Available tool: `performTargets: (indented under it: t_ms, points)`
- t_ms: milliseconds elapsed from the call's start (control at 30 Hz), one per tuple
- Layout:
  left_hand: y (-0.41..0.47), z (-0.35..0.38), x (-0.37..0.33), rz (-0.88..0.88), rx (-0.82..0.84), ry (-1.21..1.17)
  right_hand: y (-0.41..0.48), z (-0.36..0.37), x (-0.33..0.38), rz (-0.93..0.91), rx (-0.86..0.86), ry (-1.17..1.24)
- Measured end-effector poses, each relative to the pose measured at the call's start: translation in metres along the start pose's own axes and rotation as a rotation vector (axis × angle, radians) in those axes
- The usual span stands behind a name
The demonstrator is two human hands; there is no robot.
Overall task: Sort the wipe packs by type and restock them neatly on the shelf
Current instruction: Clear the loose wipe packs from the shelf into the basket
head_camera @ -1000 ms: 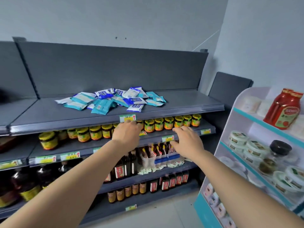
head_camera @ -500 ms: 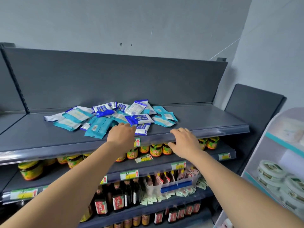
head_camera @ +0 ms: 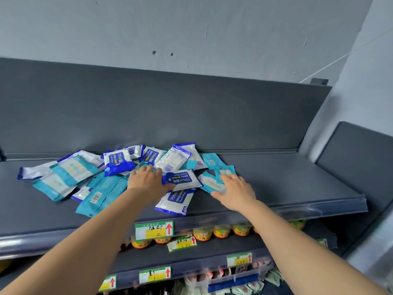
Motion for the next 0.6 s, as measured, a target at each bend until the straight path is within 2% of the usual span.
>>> performTargets:
  t_ms: [167,267,467,600]
  points:
    - [0.041,0.022,0.007,0.071,0.162,0.024,0.031,0.02,-0.009,0.078,0.153,0.037]
    - [0.058,0.019,0.01,0.096,0.19,0.056,0.044,0.028,-0.01,0.122,0.259,0.062]
    - [0.072,0.003,0.003,0.074,0.062,0.171,0.07,0.026,0.006,0.005,0.167,-0.035]
    - [0.074,0.006,0.003,0.073,0.102,0.113,0.067,0.022,0.014,-0.029,0.105,-0.093]
Point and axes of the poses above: each hand's wrist, its own y-axis towards the middle knuckle, its own z-axis out of the palm, x = y × z, the point moved 6 cm from there along y, towards the middle knuckle, and after that the axes turned 8 degrees about y, right-handed, at the moved point
